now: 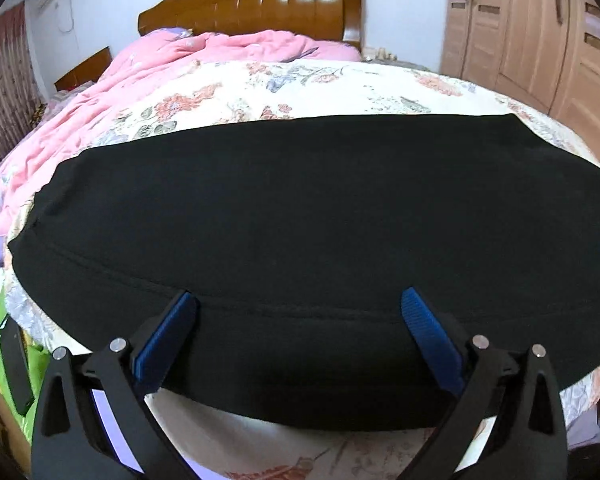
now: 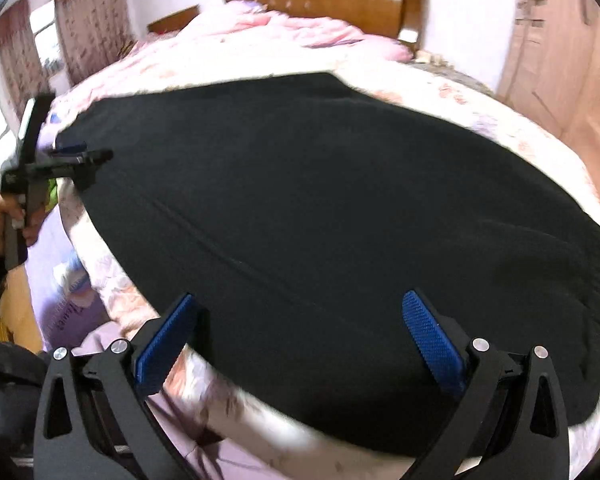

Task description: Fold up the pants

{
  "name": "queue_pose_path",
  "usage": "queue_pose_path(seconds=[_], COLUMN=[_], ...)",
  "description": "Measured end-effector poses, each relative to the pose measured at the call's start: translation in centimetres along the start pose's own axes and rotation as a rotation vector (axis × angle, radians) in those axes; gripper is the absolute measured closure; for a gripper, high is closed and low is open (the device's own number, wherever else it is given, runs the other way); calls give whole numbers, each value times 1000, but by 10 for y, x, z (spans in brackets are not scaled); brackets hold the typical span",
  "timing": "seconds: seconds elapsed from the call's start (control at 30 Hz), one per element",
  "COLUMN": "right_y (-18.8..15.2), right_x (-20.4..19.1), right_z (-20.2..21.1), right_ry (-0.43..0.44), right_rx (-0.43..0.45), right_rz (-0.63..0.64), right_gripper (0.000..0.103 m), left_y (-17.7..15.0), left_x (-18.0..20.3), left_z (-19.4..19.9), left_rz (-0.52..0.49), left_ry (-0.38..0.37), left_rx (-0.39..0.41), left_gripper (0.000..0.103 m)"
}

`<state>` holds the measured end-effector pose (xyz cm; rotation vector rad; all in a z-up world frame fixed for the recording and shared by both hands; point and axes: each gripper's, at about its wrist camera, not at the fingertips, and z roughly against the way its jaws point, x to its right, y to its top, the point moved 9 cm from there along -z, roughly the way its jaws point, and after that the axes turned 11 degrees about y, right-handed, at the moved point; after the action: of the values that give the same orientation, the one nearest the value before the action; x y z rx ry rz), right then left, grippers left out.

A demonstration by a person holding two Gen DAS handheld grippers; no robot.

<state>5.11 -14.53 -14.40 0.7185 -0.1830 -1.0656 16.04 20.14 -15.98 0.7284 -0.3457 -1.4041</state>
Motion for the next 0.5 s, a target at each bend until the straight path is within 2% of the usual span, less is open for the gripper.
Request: queue_pose_path(seconds=[0.07, 0.17, 0.27, 0.4, 0.5], right_y=[-3, -30, -40, -42, -38], right_x=[17, 63, 66, 62, 62], right_z=[23, 27, 37, 36, 35], right_ry=[-5, -79, -31, -94, -139], right_rx=[56, 11, 67, 12, -57], right_rz=[-48, -135, -89, -69, -92], right_gripper=[5, 4, 4, 4, 5], left_y=[2, 2, 1, 0, 3], left_x=[-2, -2, -4, -4, -9], left_z=[-3, -1, -1, 0, 8], left_rz=[8, 17, 21, 19, 29], left_ry=[1, 11, 10, 6, 31], left_rx=[-4, -1, 3, 2, -38], left_gripper=[1, 1, 1, 1, 1])
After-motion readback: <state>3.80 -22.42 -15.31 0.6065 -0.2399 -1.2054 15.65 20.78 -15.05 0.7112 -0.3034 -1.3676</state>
